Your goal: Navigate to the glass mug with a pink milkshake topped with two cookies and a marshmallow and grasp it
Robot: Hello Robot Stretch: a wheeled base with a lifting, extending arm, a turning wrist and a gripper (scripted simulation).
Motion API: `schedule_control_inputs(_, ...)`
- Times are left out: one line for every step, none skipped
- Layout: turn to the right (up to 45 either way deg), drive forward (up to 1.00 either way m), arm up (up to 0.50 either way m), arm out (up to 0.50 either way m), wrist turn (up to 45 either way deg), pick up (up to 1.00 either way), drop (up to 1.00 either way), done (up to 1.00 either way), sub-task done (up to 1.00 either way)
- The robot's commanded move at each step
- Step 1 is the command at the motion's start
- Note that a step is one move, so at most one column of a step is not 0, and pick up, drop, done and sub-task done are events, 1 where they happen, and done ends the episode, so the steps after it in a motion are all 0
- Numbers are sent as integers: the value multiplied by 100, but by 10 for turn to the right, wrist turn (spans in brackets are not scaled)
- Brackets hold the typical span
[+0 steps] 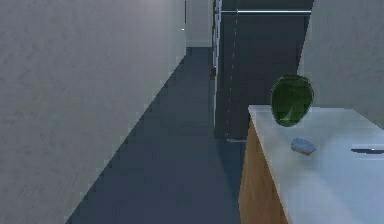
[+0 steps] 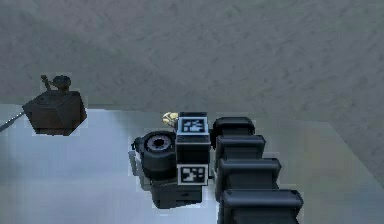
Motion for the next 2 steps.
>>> schedule_control_inputs(0, 0, 0, 0, 0, 100, 0, 0, 0)
schedule_control_inputs(0, 0, 0, 0, 0, 0, 0, 100, 0)
